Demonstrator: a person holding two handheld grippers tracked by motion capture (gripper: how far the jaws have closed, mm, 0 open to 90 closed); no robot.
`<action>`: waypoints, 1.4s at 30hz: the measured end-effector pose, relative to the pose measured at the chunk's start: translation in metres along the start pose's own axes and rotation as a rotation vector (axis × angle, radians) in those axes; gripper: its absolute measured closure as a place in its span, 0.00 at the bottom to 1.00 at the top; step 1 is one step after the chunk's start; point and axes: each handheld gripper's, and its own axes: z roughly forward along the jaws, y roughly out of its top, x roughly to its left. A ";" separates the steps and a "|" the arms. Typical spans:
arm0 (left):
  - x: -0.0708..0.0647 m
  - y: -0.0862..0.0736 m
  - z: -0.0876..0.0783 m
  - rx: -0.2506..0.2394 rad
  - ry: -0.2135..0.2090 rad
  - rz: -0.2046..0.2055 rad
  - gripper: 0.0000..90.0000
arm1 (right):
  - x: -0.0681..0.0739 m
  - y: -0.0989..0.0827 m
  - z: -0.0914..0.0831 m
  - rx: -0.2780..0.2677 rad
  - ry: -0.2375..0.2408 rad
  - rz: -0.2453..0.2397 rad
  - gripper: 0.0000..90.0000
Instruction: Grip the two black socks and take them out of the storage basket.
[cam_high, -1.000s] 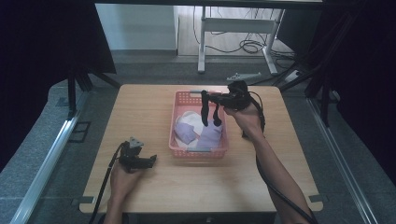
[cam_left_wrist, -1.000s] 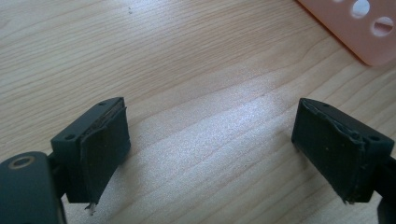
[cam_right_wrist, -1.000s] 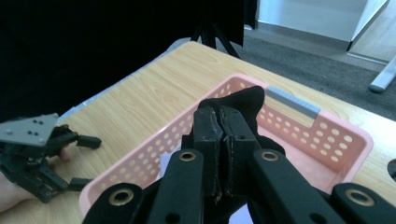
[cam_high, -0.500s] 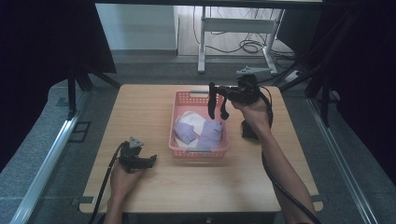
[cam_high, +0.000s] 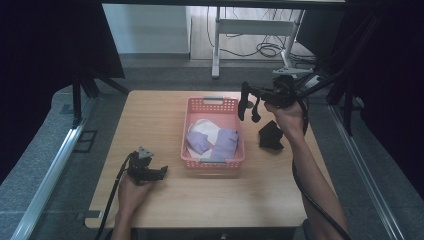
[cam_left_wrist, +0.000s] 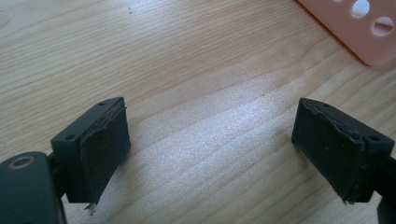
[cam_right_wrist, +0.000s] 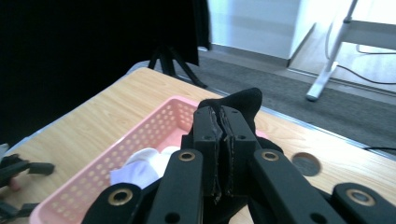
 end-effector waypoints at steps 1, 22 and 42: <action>0.000 0.000 0.000 0.000 0.000 0.000 0.12 | -0.003 0.000 -0.002 -0.001 -0.006 0.006 0.95; 0.000 0.000 0.000 0.004 -0.001 0.001 0.12 | -0.069 -0.042 -0.028 0.020 -0.166 0.098 0.95; 0.000 0.000 0.000 0.003 -0.001 0.001 0.12 | -0.087 -0.125 0.015 0.174 -0.189 0.144 0.94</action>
